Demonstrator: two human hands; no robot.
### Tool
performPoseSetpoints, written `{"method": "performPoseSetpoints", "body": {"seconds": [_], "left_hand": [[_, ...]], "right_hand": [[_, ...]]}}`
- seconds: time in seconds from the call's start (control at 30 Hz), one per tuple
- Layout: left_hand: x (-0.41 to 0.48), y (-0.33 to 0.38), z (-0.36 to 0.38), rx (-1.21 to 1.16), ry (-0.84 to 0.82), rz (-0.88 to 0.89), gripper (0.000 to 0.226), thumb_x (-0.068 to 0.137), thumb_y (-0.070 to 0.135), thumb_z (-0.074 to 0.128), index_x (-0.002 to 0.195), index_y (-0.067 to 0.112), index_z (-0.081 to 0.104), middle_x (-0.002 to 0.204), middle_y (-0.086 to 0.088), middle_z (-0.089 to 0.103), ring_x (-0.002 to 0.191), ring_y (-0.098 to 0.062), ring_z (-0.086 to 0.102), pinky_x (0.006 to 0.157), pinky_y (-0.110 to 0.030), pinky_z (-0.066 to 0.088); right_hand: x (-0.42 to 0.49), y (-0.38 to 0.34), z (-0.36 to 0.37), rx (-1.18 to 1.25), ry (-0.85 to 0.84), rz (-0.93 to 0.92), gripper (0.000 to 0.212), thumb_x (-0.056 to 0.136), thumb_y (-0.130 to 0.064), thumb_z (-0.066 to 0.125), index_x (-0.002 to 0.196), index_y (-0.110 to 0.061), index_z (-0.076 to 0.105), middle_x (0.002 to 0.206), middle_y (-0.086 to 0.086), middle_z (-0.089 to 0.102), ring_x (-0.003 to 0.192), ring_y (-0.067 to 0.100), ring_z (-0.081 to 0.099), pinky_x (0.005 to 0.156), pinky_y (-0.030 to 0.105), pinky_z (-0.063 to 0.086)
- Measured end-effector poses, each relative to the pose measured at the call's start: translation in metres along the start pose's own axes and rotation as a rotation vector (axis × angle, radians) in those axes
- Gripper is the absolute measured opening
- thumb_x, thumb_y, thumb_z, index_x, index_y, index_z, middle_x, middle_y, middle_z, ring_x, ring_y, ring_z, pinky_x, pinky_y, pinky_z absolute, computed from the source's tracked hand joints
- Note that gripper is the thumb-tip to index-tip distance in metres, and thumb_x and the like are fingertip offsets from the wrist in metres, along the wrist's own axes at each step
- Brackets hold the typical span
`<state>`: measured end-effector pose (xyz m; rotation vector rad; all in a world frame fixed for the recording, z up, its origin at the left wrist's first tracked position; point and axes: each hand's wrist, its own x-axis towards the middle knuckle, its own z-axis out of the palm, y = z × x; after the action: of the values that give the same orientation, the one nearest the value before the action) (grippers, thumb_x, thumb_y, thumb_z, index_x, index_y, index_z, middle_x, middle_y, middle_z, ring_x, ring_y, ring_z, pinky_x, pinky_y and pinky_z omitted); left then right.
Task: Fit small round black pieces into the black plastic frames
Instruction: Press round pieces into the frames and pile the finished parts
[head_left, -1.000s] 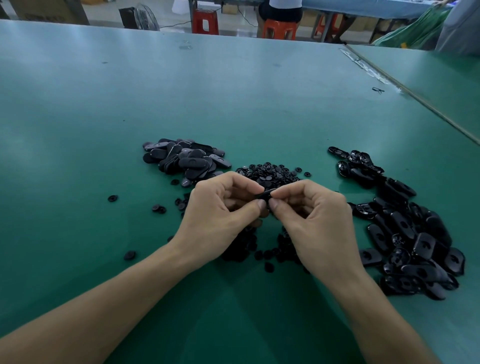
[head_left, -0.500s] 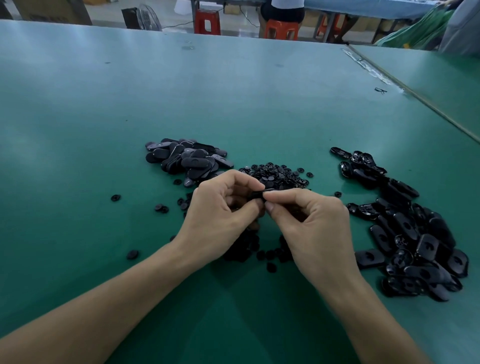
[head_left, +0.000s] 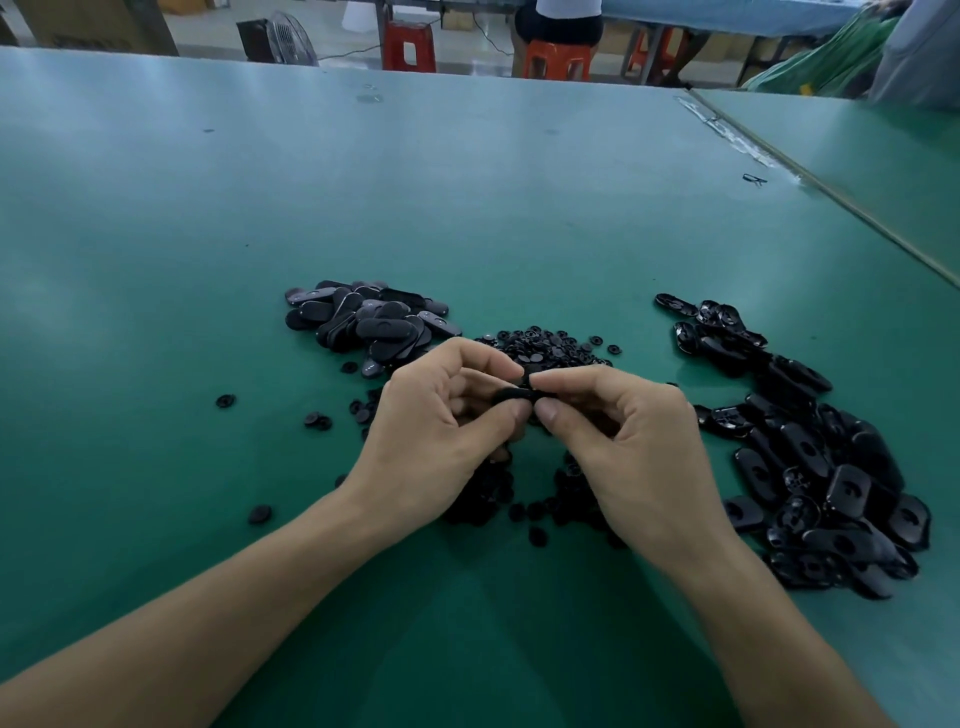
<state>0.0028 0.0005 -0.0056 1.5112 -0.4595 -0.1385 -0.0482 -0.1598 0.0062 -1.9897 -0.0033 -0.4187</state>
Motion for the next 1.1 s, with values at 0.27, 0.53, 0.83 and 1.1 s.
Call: {"method": "performPoseSetpoints", "body": {"seconds": [0.27,0.53,0.83,1.1], "left_hand": [[0.0012,-0.0005,-0.0001,-0.011,0.013,-0.024,0.023,0.085,-0.005,0.075,0.091,0.017,0.07,0.079,-0.002,0.074,0.067,-0.012,0.07,0.059,-0.023,0.056],[0.0029,-0.0005,0.0014,-0.03,0.023,-0.045,0.02,0.083,-0.005,0.076,0.092,0.012,0.071,0.076,-0.006,0.075,0.064,-0.013,0.072,0.061,-0.02,0.057],[0.0024,0.0022,0.0003,-0.009,0.04,-0.05,0.021,0.078,-0.005,0.08,0.088,0.012,0.073,0.073,-0.007,0.076,0.061,-0.016,0.073,0.059,-0.021,0.057],[0.0043,0.0034,-0.0011,0.053,0.054,-0.009,0.025,0.077,-0.008,0.079,0.08,0.015,0.072,0.068,-0.007,0.074,0.057,-0.017,0.071,0.057,-0.023,0.058]], "right_hand": [[0.0021,0.0007,-0.0062,0.038,-0.03,0.05,0.022,0.084,-0.007,0.079,0.092,-0.027,0.077,0.086,-0.016,0.077,0.083,0.0,0.072,0.08,0.018,0.056],[0.0005,-0.0002,-0.0022,-0.046,-0.014,0.085,0.011,0.086,-0.016,0.075,0.088,-0.027,0.073,0.08,-0.017,0.074,0.076,0.002,0.07,0.073,0.021,0.057],[0.0018,-0.0027,-0.004,-0.016,-0.02,0.131,0.012,0.085,-0.014,0.077,0.085,-0.025,0.074,0.079,-0.013,0.075,0.075,0.002,0.071,0.071,0.021,0.056],[0.0018,-0.0059,-0.0066,-0.011,-0.046,0.097,0.015,0.084,-0.012,0.078,0.087,-0.026,0.077,0.079,-0.014,0.076,0.077,0.003,0.073,0.075,0.025,0.059]]}}
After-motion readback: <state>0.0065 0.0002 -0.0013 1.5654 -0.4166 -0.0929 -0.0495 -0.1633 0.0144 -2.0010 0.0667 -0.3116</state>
